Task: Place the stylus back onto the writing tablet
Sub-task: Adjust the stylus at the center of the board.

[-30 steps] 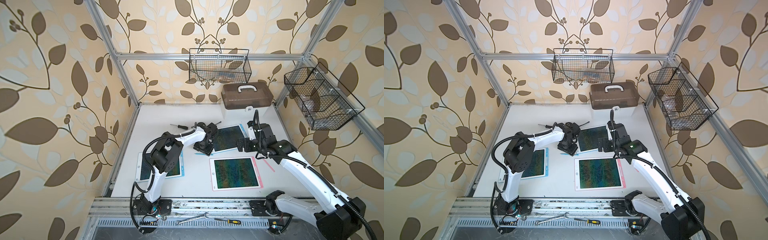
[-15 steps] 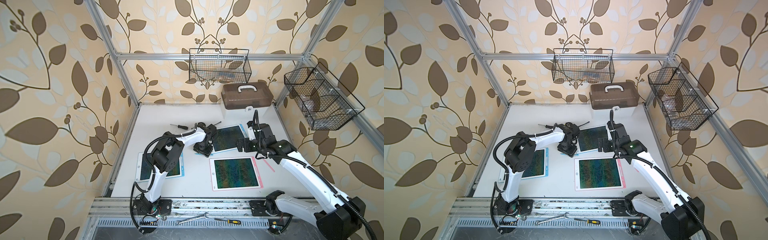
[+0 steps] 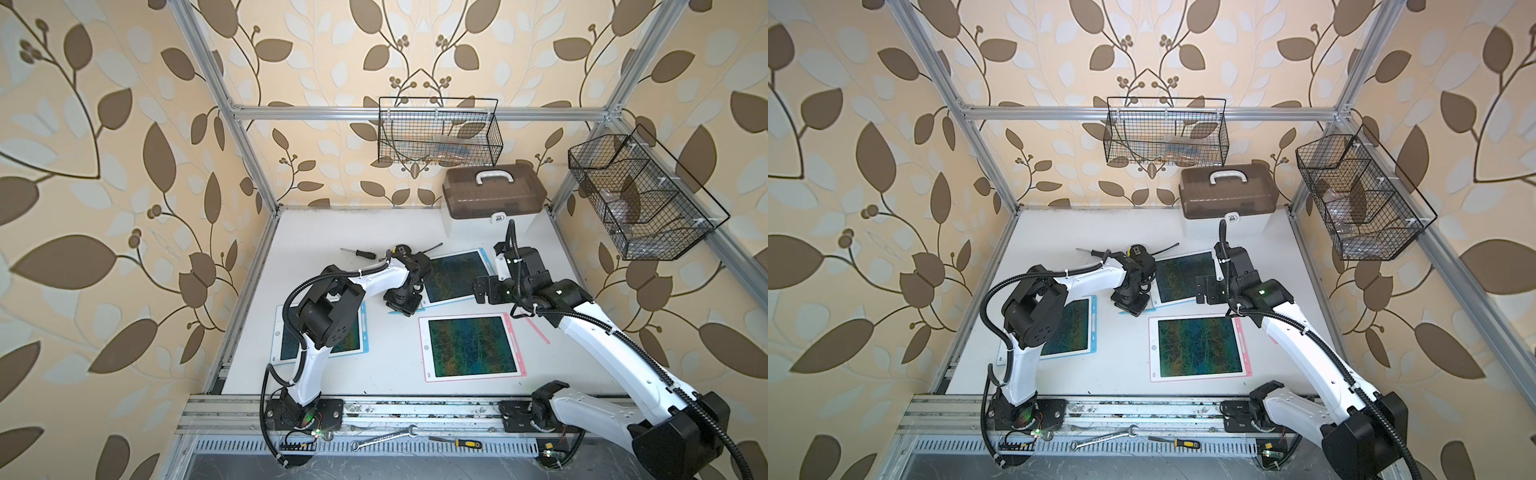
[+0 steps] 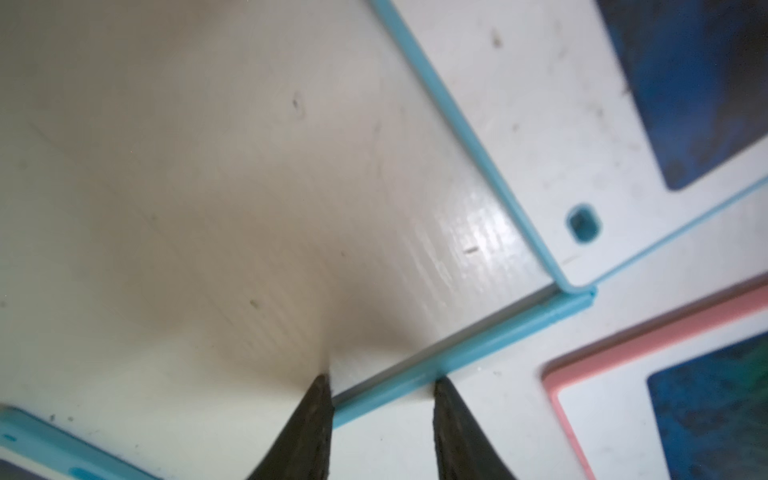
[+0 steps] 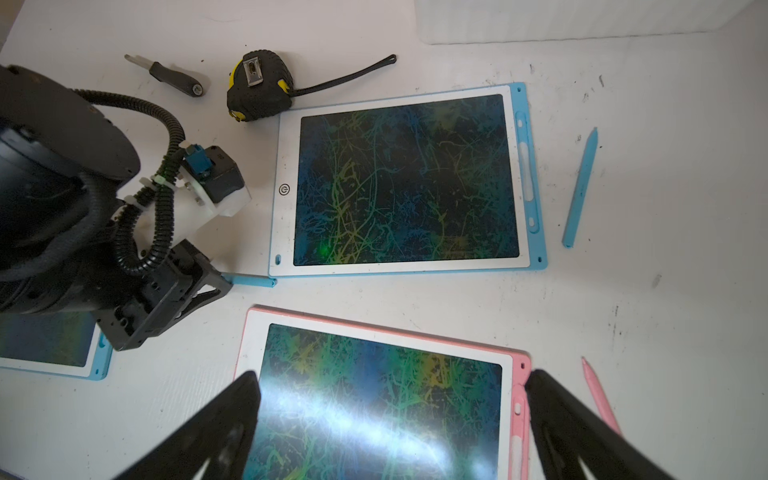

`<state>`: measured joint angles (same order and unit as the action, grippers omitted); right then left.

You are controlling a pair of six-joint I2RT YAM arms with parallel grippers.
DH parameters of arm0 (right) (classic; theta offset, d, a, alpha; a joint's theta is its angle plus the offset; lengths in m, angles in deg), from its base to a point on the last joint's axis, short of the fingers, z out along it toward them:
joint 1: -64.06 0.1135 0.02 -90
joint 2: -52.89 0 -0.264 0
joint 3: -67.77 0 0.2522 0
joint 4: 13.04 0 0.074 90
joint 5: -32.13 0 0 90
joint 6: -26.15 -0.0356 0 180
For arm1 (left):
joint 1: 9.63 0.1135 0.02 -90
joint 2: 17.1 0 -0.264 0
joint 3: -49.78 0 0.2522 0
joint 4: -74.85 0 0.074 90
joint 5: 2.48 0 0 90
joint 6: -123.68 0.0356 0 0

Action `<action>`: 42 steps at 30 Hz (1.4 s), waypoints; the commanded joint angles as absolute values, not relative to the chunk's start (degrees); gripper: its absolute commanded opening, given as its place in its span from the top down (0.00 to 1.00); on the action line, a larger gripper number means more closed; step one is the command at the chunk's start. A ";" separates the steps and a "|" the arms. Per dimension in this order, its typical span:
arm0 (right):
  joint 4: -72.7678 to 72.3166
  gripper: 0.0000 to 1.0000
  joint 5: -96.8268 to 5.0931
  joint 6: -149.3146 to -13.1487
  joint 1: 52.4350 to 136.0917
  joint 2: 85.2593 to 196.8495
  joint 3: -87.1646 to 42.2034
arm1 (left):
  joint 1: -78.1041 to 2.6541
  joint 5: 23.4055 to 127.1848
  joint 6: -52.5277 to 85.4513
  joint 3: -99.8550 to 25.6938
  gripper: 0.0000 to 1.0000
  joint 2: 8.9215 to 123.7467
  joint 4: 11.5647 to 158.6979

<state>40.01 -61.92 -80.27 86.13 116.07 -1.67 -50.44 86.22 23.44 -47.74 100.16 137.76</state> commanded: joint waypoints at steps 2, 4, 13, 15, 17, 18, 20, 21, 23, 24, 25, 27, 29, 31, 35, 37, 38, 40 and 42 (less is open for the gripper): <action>40.63 0.00 -62.09 -79.89 85.51 116.40 -0.98 | -51.19 84.37 20.63 -43.14 0.67 98.65 138.48; 40.54 0.00 -62.04 -79.93 85.51 116.34 -0.92 | -51.50 84.40 19.92 -42.13 0.69 98.14 138.36; 40.87 0.00 -61.86 -79.39 84.90 115.93 -1.60 | -51.81 86.19 13.77 -39.11 0.79 96.72 138.38; 41.23 0.00 -61.80 -79.15 84.95 115.72 -2.18 | -51.88 86.20 11.54 -38.41 0.80 96.48 137.57; 41.40 0.00 -61.71 -78.97 85.13 115.56 -2.42 | -52.37 86.23 9.39 -37.70 0.83 96.21 136.41; 41.34 0.00 -61.58 -78.88 85.09 115.43 -2.42 | -52.63 86.50 8.28 -37.43 0.85 96.17 135.89; 41.44 0.00 -61.48 -78.71 85.20 115.48 -2.49 | -53.42 87.02 6.61 -36.99 0.86 96.11 135.39; 41.59 0.00 -61.58 -78.49 85.32 115.62 -2.80 | -53.86 87.38 5.74 -36.78 0.87 96.04 135.08; 41.79 0.00 -61.84 -78.13 85.57 115.83 -3.23 | -54.57 88.07 4.28 -36.24 0.87 95.69 134.93; 41.69 0.00 -61.84 -77.77 85.76 115.95 -3.42 | -54.75 88.72 3.18 -36.14 0.87 95.60 135.46; 41.68 0.00 -61.64 -77.46 85.85 116.10 -3.60 | -54.88 89.18 2.19 -36.01 0.87 95.58 135.95; 42.26 0.00 -61.62 -76.49 86.12 116.73 -4.35 | -55.19 89.74 -0.90 -35.53 0.88 95.25 136.50; 43.32 0.00 -61.56 -75.64 86.29 117.02 -5.00 | -55.74 89.88 -4.05 -34.83 0.88 94.76 136.43; 44.02 0.00 -61.47 -74.58 86.87 116.97 -5.13 | -56.35 90.27 -7.18 -33.89 0.88 94.36 135.96; 46.46 0.00 -61.87 -72.98 89.53 117.16 -6.09 | -57.46 90.89 -12.37 -33.32 0.88 94.75 136.04; 46.30 0.00 -61.42 -72.50 90.60 117.23 -5.98 | -57.77 91.53 -14.77 -33.86 0.85 94.96 136.70; 45.93 0.00 -61.31 -72.29 91.09 117.29 -5.85 | -57.88 91.71 -15.69 -34.06 0.83 94.88 136.48; 45.05 0.00 -61.08 -71.93 91.68 117.90 -5.67 | -57.88 91.79 -17.00 -34.49 0.76 94.54 136.08; 44.35 0.00 -60.47 -71.81 92.03 118.57 -5.55 | -57.88 92.32 -17.64 -35.60 0.73 94.18 136.60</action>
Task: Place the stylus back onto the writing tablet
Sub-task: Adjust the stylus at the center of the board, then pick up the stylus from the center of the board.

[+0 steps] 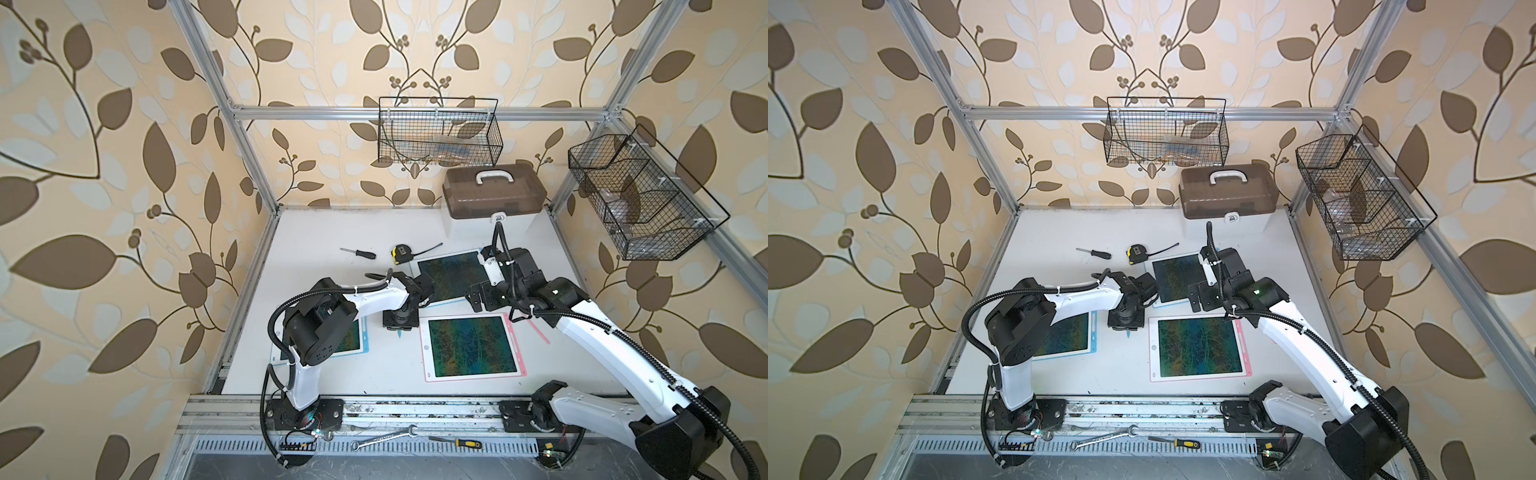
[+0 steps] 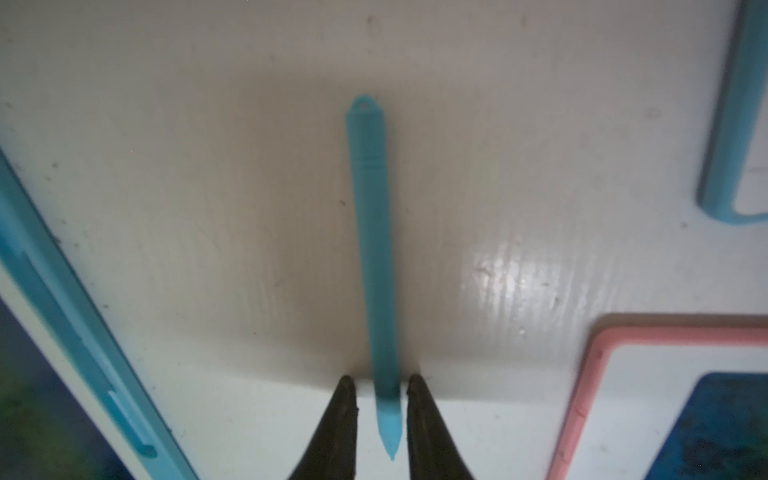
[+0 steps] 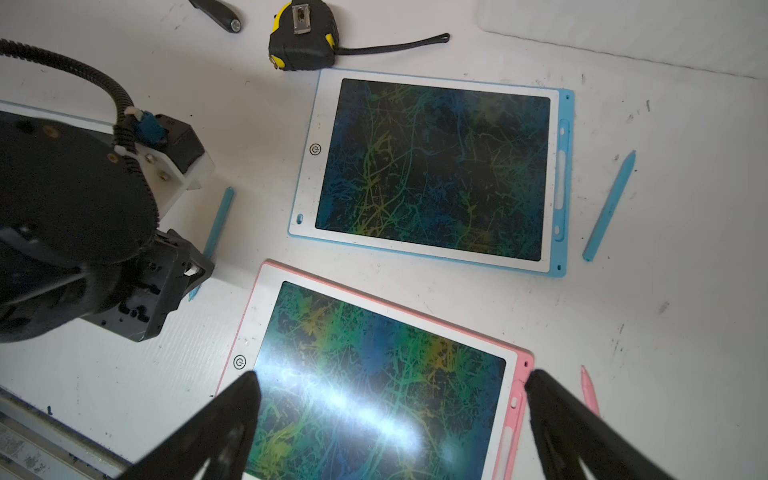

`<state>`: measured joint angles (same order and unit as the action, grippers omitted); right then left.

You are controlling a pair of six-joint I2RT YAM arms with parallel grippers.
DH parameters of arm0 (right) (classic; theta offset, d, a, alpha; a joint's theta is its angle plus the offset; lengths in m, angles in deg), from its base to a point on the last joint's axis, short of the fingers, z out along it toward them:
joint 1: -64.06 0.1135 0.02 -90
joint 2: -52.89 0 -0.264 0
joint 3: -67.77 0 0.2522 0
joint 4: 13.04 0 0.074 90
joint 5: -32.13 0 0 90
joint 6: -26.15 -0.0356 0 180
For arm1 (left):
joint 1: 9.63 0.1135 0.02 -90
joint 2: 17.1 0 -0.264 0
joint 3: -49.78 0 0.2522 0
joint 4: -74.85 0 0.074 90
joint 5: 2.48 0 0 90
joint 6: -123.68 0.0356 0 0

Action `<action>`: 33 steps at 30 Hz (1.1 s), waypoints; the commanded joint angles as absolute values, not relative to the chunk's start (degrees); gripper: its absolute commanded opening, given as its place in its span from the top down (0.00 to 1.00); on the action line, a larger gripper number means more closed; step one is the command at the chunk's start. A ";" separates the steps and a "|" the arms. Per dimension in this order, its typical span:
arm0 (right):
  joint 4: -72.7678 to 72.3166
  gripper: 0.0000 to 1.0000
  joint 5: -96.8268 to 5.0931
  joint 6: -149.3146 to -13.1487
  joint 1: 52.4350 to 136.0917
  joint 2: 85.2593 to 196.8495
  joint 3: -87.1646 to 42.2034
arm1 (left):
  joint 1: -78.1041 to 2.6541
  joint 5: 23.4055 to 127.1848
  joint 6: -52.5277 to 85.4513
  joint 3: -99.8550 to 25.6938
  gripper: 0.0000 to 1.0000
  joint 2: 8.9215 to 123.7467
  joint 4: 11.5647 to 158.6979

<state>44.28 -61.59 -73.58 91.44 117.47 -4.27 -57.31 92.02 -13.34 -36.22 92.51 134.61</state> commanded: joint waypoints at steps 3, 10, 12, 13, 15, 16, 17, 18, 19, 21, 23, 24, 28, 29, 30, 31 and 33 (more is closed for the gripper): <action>43.21 0.00 -59.86 -71.96 93.02 118.24 -4.55 | -57.79 94.26 -17.65 -38.11 0.73 94.52 138.84; 37.42 0.00 -53.35 -71.96 93.46 116.05 1.31 | -57.61 95.26 -22.50 -39.46 0.74 94.96 135.64; 35.02 0.00 -50.82 -72.09 93.81 115.57 2.76 | -57.36 95.92 -23.31 -40.15 0.74 95.44 135.50; 34.09 0.00 -49.99 -72.14 94.15 115.35 3.38 | -57.27 96.26 -23.44 -40.54 0.74 95.70 135.76; 32.82 0.00 -49.26 -72.24 95.27 115.08 4.30 | -57.01 97.28 -23.84 -41.07 0.75 95.93 136.38; 32.58 0.00 -49.32 -72.10 95.74 114.97 4.55 | -56.87 97.39 -23.89 -40.91 0.75 95.87 136.07; 32.25 0.00 -49.42 -71.98 96.33 114.94 4.85 | -56.59 97.30 -23.89 -40.49 0.75 95.72 135.40; 32.13 0.00 -49.47 -72.01 96.66 114.91 5.09 | -56.32 97.20 -23.89 -40.09 0.75 95.52 134.80; 32.05 0.00 -49.56 -72.03 96.99 115.13 5.28 | -56.17 97.21 -23.89 -39.84 0.76 95.41 134.46; 32.03 0.00 -49.93 -72.19 97.63 115.39 5.41 | -55.95 97.33 -23.81 -39.46 0.78 95.32 134.40; 32.20 0.00 -50.43 -72.12 98.04 115.60 5.23 | -55.94 97.39 -23.80 -39.00 0.80 95.02 134.45; 32.21 0.00 -50.63 -72.13 98.18 115.72 5.16 | -55.94 97.26 -23.86 -38.56 0.80 94.82 134.20; 32.26 0.00 -51.35 -72.08 98.59 116.01 4.83 | -55.93 96.78 -24.14 -36.05 0.85 93.72 132.92; 32.34 0.00 -51.45 -72.10 98.65 116.02 4.86 | -55.94 96.91 -24.15 -35.56 0.86 93.50 132.82; 32.44 0.00 -51.53 -72.15 98.69 116.21 4.81 | -55.94 96.98 -24.23 -35.14 0.87 93.34 132.75; 32.45 0.00 -51.50 -72.26 98.77 116.32 4.85 | -55.94 96.93 -24.33 -34.88 0.87 93.23 132.69; 32.50 0.01 -51.67 -72.53 99.03 116.45 4.97 | -55.94 96.93 -24.60 -34.32 0.88 92.96 132.43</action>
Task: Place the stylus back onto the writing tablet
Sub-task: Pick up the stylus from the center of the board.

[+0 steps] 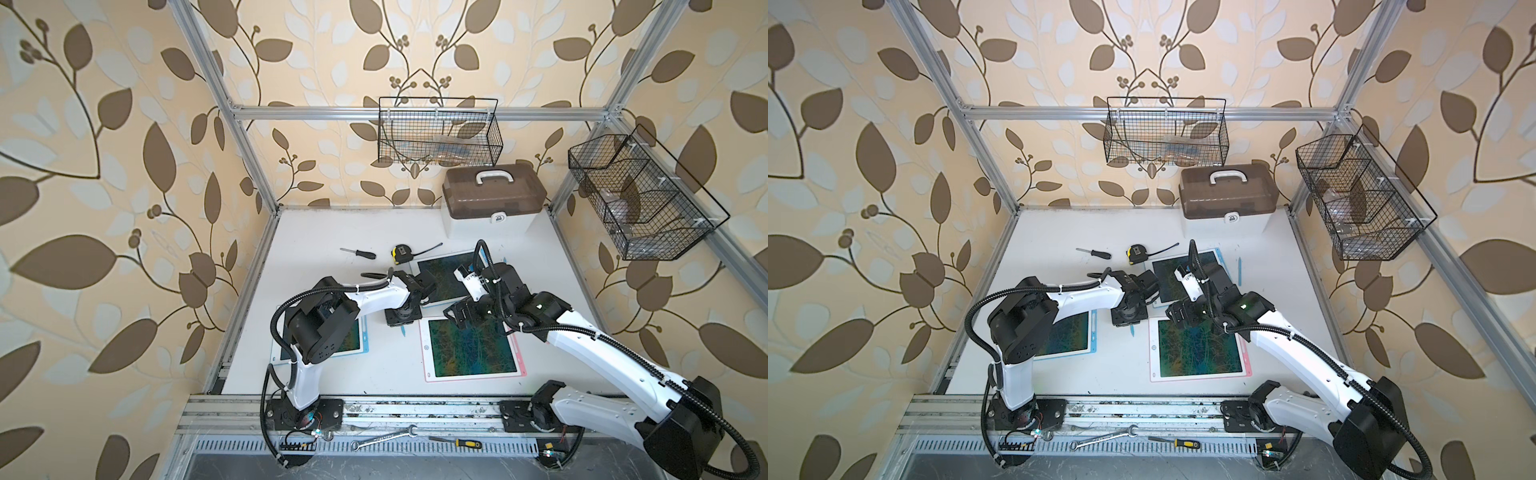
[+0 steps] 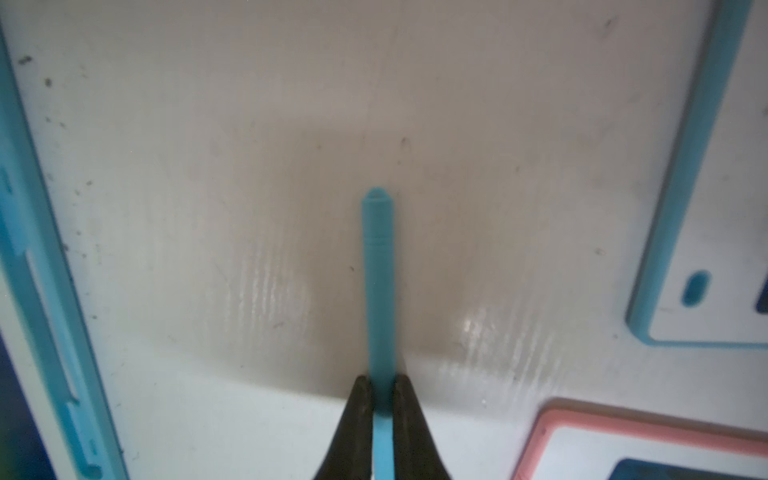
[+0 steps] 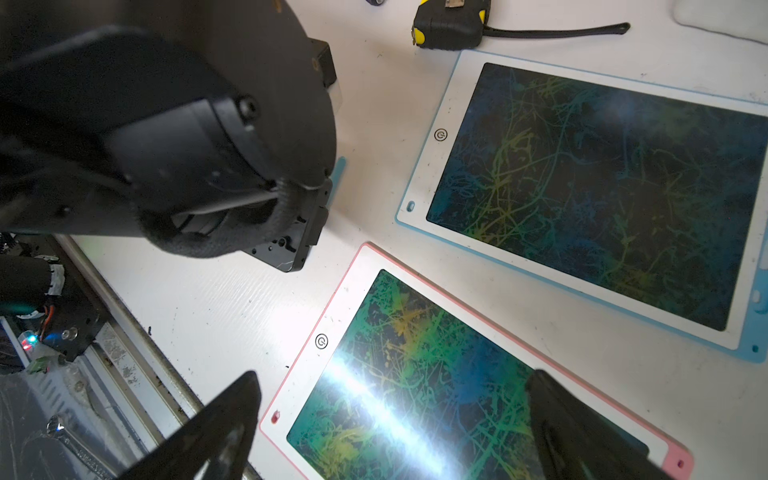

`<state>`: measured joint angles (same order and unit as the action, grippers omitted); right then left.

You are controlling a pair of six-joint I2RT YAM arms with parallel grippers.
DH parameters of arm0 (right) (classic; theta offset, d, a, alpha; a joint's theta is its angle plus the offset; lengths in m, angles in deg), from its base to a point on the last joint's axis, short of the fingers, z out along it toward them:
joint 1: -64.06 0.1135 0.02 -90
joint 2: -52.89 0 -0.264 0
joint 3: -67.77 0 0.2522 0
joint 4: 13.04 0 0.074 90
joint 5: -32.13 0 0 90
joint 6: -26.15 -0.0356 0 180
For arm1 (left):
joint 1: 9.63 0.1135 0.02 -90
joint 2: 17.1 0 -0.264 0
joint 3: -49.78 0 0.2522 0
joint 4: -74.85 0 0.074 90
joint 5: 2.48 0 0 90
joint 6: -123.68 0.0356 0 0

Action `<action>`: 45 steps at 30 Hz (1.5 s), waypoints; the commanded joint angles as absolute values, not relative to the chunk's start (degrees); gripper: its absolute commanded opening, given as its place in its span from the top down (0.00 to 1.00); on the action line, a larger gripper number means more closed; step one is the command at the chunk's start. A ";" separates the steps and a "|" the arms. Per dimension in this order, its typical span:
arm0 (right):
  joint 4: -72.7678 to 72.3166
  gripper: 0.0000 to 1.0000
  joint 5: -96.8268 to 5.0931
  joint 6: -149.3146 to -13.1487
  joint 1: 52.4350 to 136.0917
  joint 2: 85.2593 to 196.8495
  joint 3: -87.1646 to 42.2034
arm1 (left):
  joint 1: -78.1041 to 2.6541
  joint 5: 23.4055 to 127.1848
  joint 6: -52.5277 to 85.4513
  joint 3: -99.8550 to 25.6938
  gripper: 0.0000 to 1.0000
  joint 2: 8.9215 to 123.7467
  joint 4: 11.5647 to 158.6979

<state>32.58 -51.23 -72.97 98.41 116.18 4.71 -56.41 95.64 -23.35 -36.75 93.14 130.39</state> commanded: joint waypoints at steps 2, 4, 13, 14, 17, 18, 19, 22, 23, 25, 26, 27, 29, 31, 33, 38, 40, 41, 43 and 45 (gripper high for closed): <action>32.62 0.00 -52.09 -72.62 99.29 116.76 4.96 | -55.94 96.93 -24.76 -33.70 0.89 92.61 131.97; 33.11 0.01 -52.71 -72.55 99.43 117.42 4.75 | -55.94 96.80 -24.85 -33.18 0.89 92.12 131.44; 34.11 0.01 -53.56 -72.46 99.50 118.20 4.09 | -55.94 96.97 -23.87 -32.84 0.90 91.34 130.97; 34.12 0.01 -53.50 -72.53 99.48 118.33 4.00 | -55.94 96.98 -23.72 -32.95 0.90 91.16 131.05; 34.34 0.01 -53.56 -72.63 99.48 118.44 3.91 | -55.86 97.25 -23.11 -33.23 0.90 90.42 131.50; 34.30 0.01 -53.66 -72.62 99.48 118.53 3.78 | -55.77 97.41 -22.89 -33.41 0.90 90.16 131.80; 34.38 0.01 -53.65 -72.62 99.48 118.54 3.74 | -55.69 97.61 -22.62 -33.49 0.90 89.89 132.14; 34.39 0.01 -53.82 -72.64 99.57 118.72 3.41 | -55.49 98.05 -21.74 -33.93 0.90 89.38 132.96; 34.48 0.01 -53.91 -72.61 99.57 118.87 3.29 | -55.42 98.31 -21.53 -34.09 0.90 89.36 133.36; 34.60 0.01 -54.00 -72.63 99.74 119.12 2.93 | -55.42 98.61 -21.21 -34.11 0.90 89.34 133.87; 34.65 0.01 -54.09 -72.63 99.78 119.15 2.86 | -55.42 98.60 -21.18 -33.90 0.90 89.30 133.72; 34.74 0.01 -54.17 -72.64 99.87 119.32 2.68 | -55.42 98.58 -21.16 -33.76 0.90 89.22 133.49; 34.87 0.01 -54.26 -72.54 99.99 119.44 2.43 | -55.42 98.64 -21.17 -33.59 0.90 89.00 133.45; 35.05 0.01 -54.35 -72.62 100.18 119.55 2.23 | -55.42 98.76 -21.17 -33.50 0.90 88.58 133.44; 35.09 0.01 -54.35 -72.60 100.32 119.75 2.15 | -55.33 98.88 -21.16 -33.50 0.90 88.31 133.53; 35.35 0.01 -54.61 -72.60 100.71 120.12 1.55 | -55.24 99.12 -20.95 -33.19 0.90 87.69 133.61; 35.44 0.01 -54.61 -72.54 100.90 120.26 1.28 | -55.24 99.29 -20.95 -32.76 0.90 87.16 133.57; 35.44 0.01 -54.70 -72.52 100.89 120.35 1.19 | -55.17 99.37 -20.97 -32.58 0.90 86.87 133.53; 35.51 0.01 -54.79 -72.52 101.20 120.48 1.11 | -55.14 99.48 -20.98 -32.20 0.90 86.30 133.61; 35.53 0.01 -54.79 -72.54 101.36 120.66 0.93 | -54.98 99.50 -20.90 -31.85 0.90 85.91 133.71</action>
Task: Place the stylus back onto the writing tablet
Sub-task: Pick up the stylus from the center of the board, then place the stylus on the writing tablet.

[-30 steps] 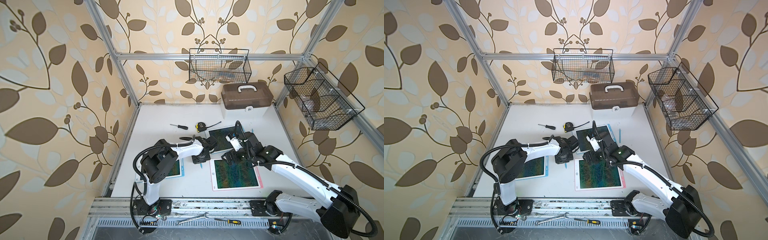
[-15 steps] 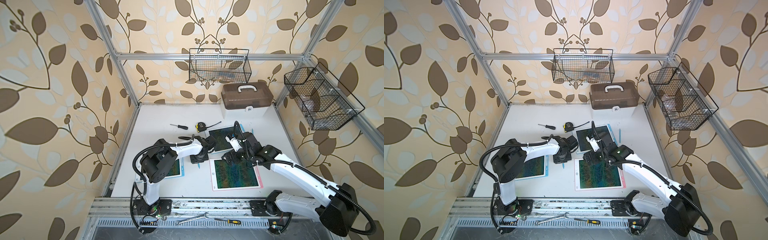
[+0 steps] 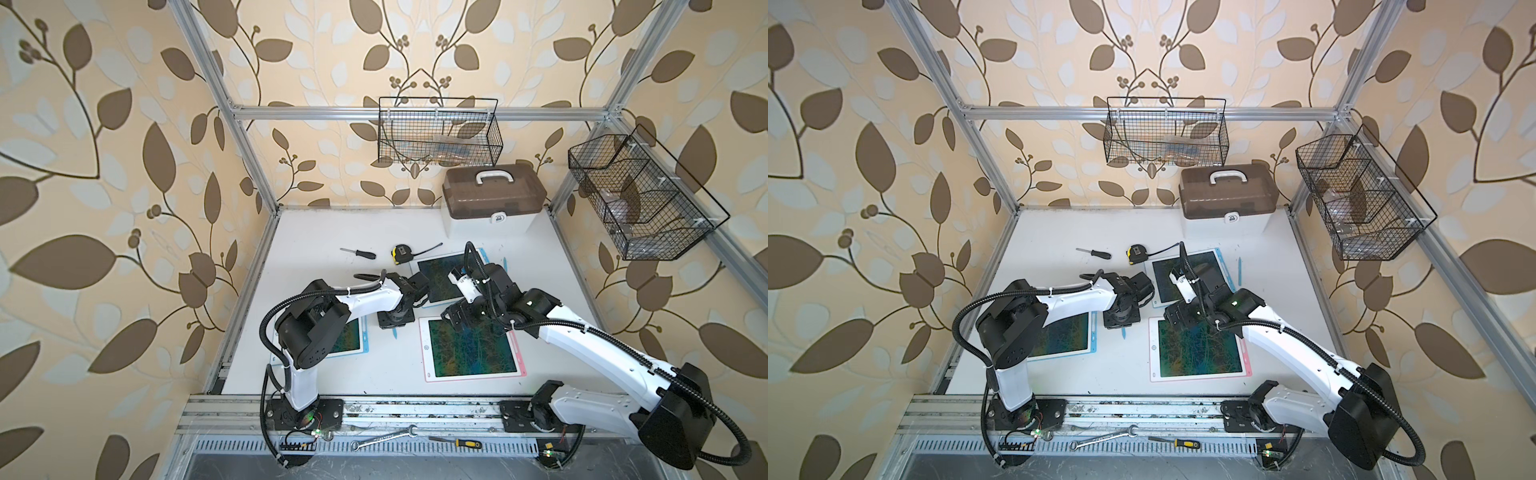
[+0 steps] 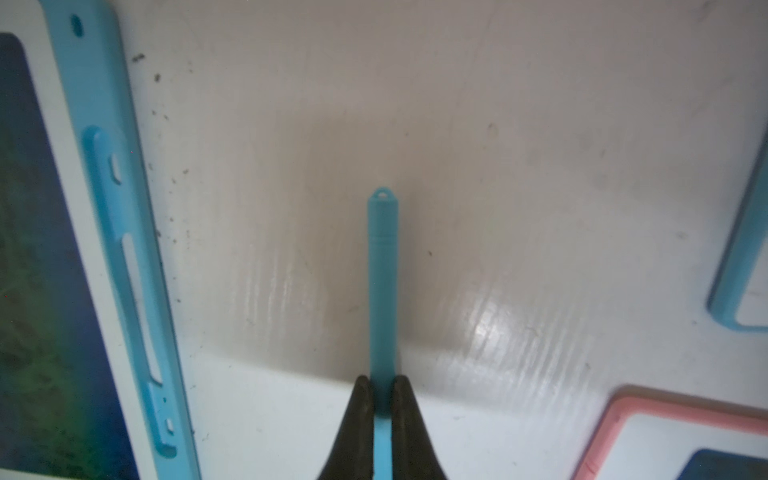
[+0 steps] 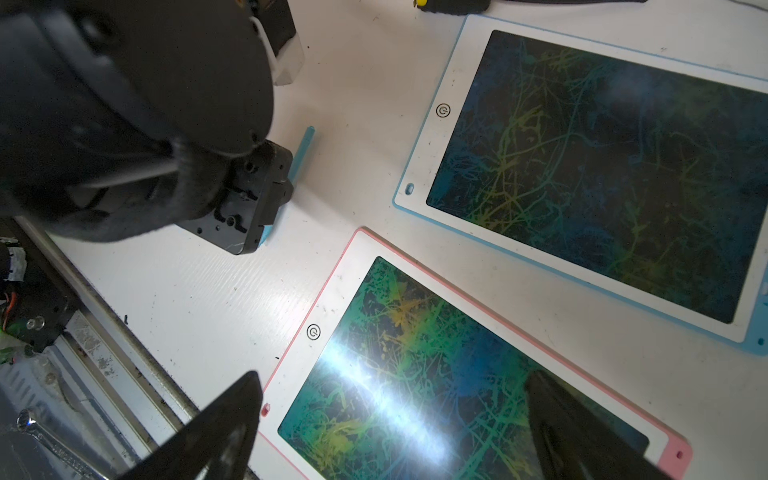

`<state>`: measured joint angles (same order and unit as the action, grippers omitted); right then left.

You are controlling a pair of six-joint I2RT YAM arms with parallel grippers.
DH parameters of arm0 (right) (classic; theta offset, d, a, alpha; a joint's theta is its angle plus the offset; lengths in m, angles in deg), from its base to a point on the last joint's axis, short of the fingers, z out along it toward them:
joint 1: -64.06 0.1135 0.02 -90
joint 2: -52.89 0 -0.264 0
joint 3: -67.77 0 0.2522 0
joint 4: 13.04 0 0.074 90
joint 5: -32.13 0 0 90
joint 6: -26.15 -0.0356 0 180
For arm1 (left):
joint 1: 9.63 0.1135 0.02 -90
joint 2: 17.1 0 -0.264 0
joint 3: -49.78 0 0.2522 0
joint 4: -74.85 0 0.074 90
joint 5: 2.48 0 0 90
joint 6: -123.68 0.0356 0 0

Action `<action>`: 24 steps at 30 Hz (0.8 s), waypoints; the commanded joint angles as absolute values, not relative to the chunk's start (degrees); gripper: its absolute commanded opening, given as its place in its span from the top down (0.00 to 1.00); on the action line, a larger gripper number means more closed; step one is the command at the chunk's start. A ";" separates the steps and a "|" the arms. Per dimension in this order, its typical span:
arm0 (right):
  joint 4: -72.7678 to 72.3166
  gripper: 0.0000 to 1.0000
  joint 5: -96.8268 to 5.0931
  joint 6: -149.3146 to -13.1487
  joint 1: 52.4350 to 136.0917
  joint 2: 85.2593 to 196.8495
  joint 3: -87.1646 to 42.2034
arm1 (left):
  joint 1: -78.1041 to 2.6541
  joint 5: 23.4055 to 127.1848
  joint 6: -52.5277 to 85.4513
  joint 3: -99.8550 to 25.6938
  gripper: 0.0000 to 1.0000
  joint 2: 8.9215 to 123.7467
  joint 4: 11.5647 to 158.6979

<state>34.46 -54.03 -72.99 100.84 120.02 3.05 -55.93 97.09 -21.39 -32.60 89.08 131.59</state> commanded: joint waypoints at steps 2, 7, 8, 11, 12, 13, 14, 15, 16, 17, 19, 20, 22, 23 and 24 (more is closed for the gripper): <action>35.53 0.01 -54.79 -72.46 101.54 120.83 0.82 | -54.89 99.76 -20.90 -31.41 0.90 85.42 133.79; 35.62 0.01 -54.94 -72.43 101.77 120.94 0.66 | -54.04 100.20 -20.59 -29.76 0.89 83.62 133.55; 35.62 0.01 -54.97 -72.50 101.88 120.97 0.75 | -53.88 100.18 -20.32 -29.51 0.89 83.37 133.46; 35.71 0.01 -55.14 -72.49 101.87 121.05 0.78 | -53.49 100.27 -19.56 -28.93 0.89 82.61 133.59; 35.71 0.01 -55.14 -72.52 101.93 120.95 0.76 | -53.31 100.40 -19.25 -28.76 0.89 82.47 133.79; 35.71 0.02 -55.18 -72.53 101.94 120.89 0.76 | -53.14 100.46 -18.91 -28.67 0.89 82.30 133.95; 35.71 0.01 -55.21 -72.50 101.99 120.92 0.75 | -52.97 100.52 -18.66 -28.53 0.89 82.17 134.18; 35.71 0.01 -55.18 -72.55 101.94 120.92 0.66 | -52.74 100.62 -18.44 -28.36 0.89 81.99 134.31; 35.71 0.01 -55.14 -72.50 101.99 121.03 0.71 | -52.53 100.86 -18.44 -28.24 0.89 81.73 134.55; 35.71 0.02 -55.22 -72.51 102.02 121.09 0.66 | -52.43 101.10 -18.44 -28.15 0.89 81.53 134.82; 35.79 0.01 -55.23 -72.52 102.03 121.10 0.66 | -52.04 101.88 -16.34 -28.22 0.89 80.96 135.64; 35.79 0.01 -55.31 -72.51 102.08 121.06 0.74 | -51.85 102.02 -16.04 -28.16 0.89 80.67 135.88; 35.79 0.01 -55.32 -72.50 102.12 120.98 0.76 | -51.23 101.90 -15.50 -27.49 0.89 79.79 135.77; 35.79 0.01 -55.34 -72.53 102.12 121.07 0.75 | -50.92 101.68 -15.30 -27.07 0.89 79.28 135.56; 35.79 0.02 -55.40 -72.52 102.12 121.06 0.75 | -50.64 101.51 -15.06 -26.62 0.89 78.77 135.38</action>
